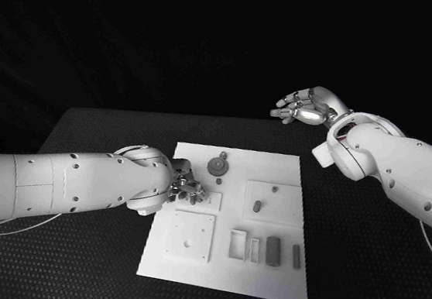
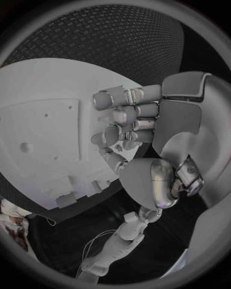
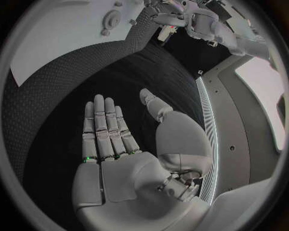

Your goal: Assemble the parts on the task board

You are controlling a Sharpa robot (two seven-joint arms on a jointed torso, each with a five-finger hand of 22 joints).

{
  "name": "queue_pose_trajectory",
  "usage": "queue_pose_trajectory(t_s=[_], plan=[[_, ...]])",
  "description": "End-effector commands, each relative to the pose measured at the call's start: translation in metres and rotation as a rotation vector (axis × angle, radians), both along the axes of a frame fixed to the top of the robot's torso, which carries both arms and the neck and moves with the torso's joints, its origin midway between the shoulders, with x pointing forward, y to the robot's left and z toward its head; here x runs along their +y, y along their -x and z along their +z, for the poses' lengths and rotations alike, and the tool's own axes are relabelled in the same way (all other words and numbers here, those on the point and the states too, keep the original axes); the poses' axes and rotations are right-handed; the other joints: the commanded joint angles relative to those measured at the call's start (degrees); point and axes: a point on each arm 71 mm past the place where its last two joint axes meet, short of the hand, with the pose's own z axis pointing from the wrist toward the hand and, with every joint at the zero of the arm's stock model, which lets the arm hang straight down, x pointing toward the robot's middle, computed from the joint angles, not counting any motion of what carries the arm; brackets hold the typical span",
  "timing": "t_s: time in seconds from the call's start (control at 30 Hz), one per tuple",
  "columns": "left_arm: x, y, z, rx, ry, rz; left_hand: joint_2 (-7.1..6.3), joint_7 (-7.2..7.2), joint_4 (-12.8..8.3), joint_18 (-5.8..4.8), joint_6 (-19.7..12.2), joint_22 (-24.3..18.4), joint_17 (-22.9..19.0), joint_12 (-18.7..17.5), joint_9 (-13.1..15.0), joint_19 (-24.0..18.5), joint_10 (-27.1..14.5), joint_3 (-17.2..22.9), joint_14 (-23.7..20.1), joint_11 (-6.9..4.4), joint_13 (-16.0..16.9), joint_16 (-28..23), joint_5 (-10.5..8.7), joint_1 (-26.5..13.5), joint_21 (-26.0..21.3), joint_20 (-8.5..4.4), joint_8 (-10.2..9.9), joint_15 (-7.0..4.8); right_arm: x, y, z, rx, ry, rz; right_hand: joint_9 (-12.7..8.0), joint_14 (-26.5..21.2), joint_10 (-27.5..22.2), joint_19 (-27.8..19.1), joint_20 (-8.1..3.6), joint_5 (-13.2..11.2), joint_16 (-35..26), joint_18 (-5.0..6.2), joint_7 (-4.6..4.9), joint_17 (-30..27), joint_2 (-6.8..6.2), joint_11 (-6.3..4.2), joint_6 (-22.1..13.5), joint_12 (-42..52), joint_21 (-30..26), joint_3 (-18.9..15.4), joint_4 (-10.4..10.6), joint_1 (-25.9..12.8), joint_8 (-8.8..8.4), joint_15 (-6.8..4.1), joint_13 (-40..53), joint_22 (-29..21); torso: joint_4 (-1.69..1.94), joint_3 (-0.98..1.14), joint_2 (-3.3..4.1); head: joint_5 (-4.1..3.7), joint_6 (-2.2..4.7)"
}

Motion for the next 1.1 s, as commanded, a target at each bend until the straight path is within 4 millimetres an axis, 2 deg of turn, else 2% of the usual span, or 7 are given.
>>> queue_pose_trajectory(t_s=[0.03,0.23,0.33,0.37,0.43,0.67,1.1], plan=[[-0.001,0.0003,-0.0004,0.005,0.007,-0.01,-0.51,-0.02,0.33,0.61,-0.36,1.06,-0.08,0.23,-0.06,-0.2,-0.45,0.04,0.05,0.03,-0.08,0.22,-0.17,-0.03,0.2,0.24,-0.25,-0.66,0.0009,0.0004,-0.0004,0.001,-0.001,0.015,-0.07,0.07,-0.12,-0.33,0.0,0.14,-0.3,-0.87,2.04,0.07,-0.07,0.37,-0.41,-0.05,-0.27,-0.43,-0.04,0.59,0.36,0.36,-0.09,0.1,-0.01,-0.01,0.01,-0.04,-0.01],[-0.0007,-0.0003,0.0,-0.002,0.011,-0.007,-1.27,0.01,0.28,0.66,-0.51,1.05,-0.16,0.2,-0.08,-0.23,-0.53,0.1,0.01,0.05,-0.18,0.16,-0.41,0.13,0.16,0.23,-0.32,-0.68,0.0005,0.0004,-0.0005,0.001,-0.001,0.014,-0.09,0.05,-0.12,-0.36,0.01,0.14,-0.36,-0.87,2.04,0.1,-0.08,0.37,-0.42,-0.03,-0.32,-0.45,-0.03,0.58,0.38,0.38,-0.15,0.12,-0.01,0.0,0.02,-0.07,0.01],[-0.0018,0.0001,0.0,-0.001,0.013,-0.011,-2.38,0.08,0.3,0.73,-0.84,1.0,-0.28,0.11,-0.11,-0.34,-0.74,0.23,-0.12,0.12,-0.32,0.02,-0.78,0.33,0.04,0.19,-0.47,-0.65,0.0006,0.0005,-0.0006,0.002,-0.001,0.014,-0.1,0.03,-0.13,-0.38,0.02,0.14,-0.39,-0.87,2.04,0.11,-0.09,0.37,-0.43,-0.02,-0.34,-0.46,-0.02,0.58,0.38,0.39,-0.18,0.13,-0.01,-0.01,0.01,-0.11,0.04],[-0.0024,0.0002,0.0001,-0.003,0.015,-0.012,-2.74,0.11,0.37,0.75,-0.96,0.98,-0.33,0.09,-0.12,-0.39,-0.82,0.29,-0.17,0.15,-0.37,-0.03,-1.05,0.38,-0.03,0.19,-0.52,-0.64,0.0006,0.0005,-0.0007,0.002,-0.001,0.014,-0.1,0.03,-0.13,-0.38,0.02,0.14,-0.4,-0.87,2.04,0.11,-0.08,0.37,-0.43,-0.01,-0.35,-0.46,-0.02,0.59,0.38,0.39,-0.19,0.13,-0.01,-0.01,0.01,-0.11,0.04],[-0.0031,0.0003,0.0003,-0.003,0.017,-0.015,-3.48,0.23,0.6,0.83,-1.4,0.94,-0.47,0.06,-0.14,-0.52,-1.08,0.52,-0.33,0.27,-0.5,-0.15,-3.18,0.68,-0.21,0.16,-0.69,-0.55,0.0008,0.0005,-0.0007,0.002,-0.001,0.014,-0.1,0.02,-0.13,-0.39,0.02,0.14,-0.42,-0.87,2.04,0.12,-0.08,0.38,-0.44,-0.01,-0.36,-0.46,-0.02,0.59,0.38,0.39,-0.2,0.14,0.0,0.01,0.02,-0.14,0.02],[-0.005,0.0007,0.0005,-0.004,0.024,-0.024,-5.71,0.64,0.58,0.91,-2.59,0.91,-0.67,0.05,-0.36,-0.84,-1.83,1.05,-0.8,0.59,-0.64,-0.33,-4.18,1.85,-0.57,0.14,-1.27,-0.26,0.0008,0.0006,-0.0008,0.002,-0.001,0.014,-0.12,0.01,-0.15,-0.42,0.03,0.14,-0.48,-0.87,2.05,0.15,-0.1,0.38,-0.46,0.01,-0.41,-0.48,-0.01,0.59,0.38,0.41,-0.27,0.16,-0.04,0.01,-0.01,-0.18,0.0],[-0.0027,-0.0004,0.0006,-0.009,0.026,-0.012,-6.63,1.12,1.01,1.08,-3.79,0.85,-0.9,0.02,-0.39,-1.57,-3.13,1.34,-1.6,1.04,-0.62,-0.65,-4.45,2.53,-1.2,-0.02,-1.68,0.15,-0.0003,0.0006,-0.0011,0.004,0.0,0.013,-0.16,-0.01,-0.17,-0.46,0.06,0.14,-0.58,-0.87,2.06,0.22,-0.07,0.39,-0.49,0.05,-0.48,-0.49,0.04,0.58,0.4,0.43,-0.38,0.21,-0.02,0.02,0.01,-0.26,0.01]])
